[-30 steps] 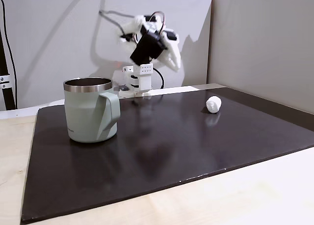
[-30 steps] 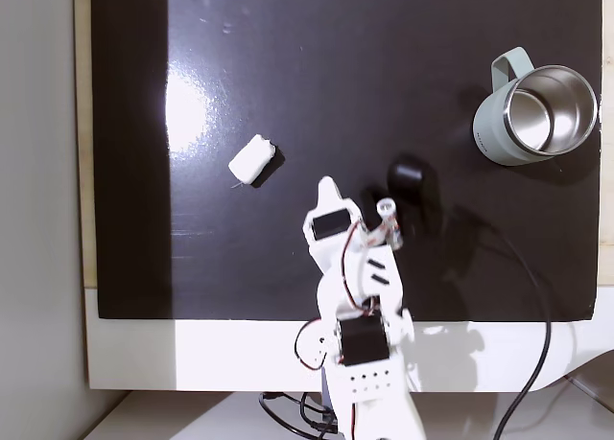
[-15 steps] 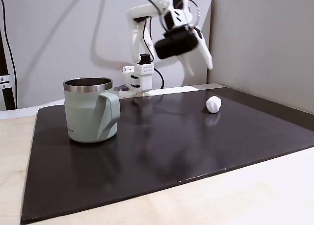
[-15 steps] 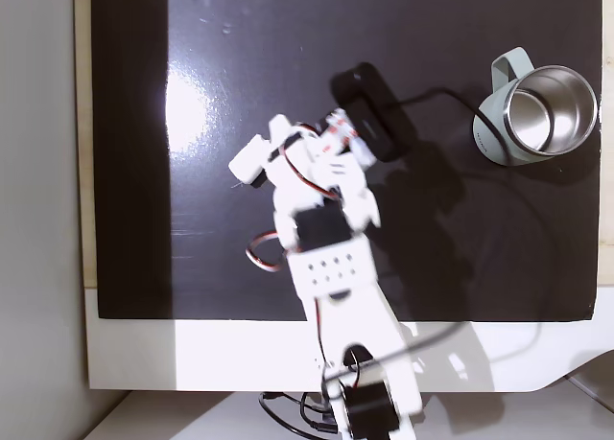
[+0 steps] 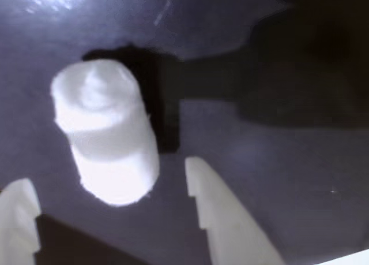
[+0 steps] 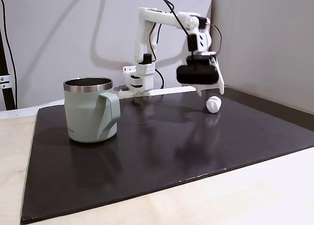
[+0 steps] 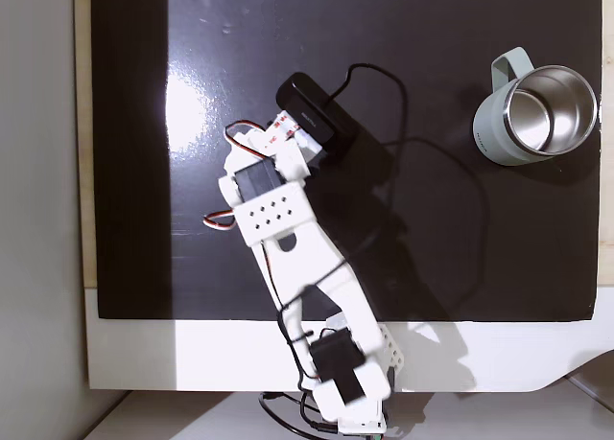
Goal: Grasp a gauze and put it in the cup.
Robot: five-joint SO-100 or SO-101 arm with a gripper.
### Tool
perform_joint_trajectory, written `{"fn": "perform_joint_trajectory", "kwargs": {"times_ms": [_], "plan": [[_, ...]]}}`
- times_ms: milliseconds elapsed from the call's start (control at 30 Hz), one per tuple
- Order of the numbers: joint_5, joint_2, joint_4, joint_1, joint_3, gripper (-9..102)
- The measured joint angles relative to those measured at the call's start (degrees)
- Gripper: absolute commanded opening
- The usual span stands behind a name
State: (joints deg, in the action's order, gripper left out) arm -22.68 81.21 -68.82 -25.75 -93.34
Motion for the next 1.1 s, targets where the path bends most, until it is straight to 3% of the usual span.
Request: {"fn": "perform_joint_trajectory", "kwargs": {"times_ms": [367,600,800,1100], "plan": [[1.8,-12.0,0.1,-2.7,7.4,25],[2.2,-13.4,0.1,-3.1,8.2,5],[4.1,-13.4,0.0,-3.1,9.4,0],[8.6,-13.4,-11.3,-1.8,22.9,0]]}}
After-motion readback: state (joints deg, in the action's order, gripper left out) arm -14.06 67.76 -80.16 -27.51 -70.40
